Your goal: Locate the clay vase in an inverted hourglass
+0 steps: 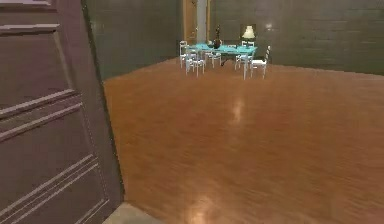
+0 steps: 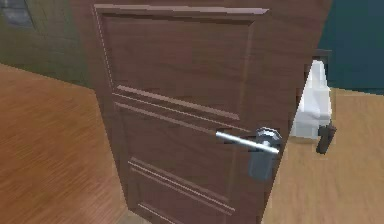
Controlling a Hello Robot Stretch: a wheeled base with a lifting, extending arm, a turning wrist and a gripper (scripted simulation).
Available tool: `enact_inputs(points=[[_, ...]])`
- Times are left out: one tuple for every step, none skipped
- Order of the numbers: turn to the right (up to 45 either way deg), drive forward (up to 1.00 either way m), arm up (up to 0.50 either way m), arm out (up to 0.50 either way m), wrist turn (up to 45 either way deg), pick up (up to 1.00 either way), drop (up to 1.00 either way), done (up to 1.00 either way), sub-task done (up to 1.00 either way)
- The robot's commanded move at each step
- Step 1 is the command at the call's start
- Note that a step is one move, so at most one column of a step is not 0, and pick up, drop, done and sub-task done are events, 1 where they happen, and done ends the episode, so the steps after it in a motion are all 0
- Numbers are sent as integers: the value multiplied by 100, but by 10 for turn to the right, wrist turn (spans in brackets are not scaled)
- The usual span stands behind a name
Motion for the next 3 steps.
enact_inputs(points=[[-30, 0, 0, 0, 0, 0, 0, 0, 0], [0, 100, 0, 0, 0, 0, 0, 0, 0], [0, 20, 0, 0, 0, 0, 0, 0, 0]])
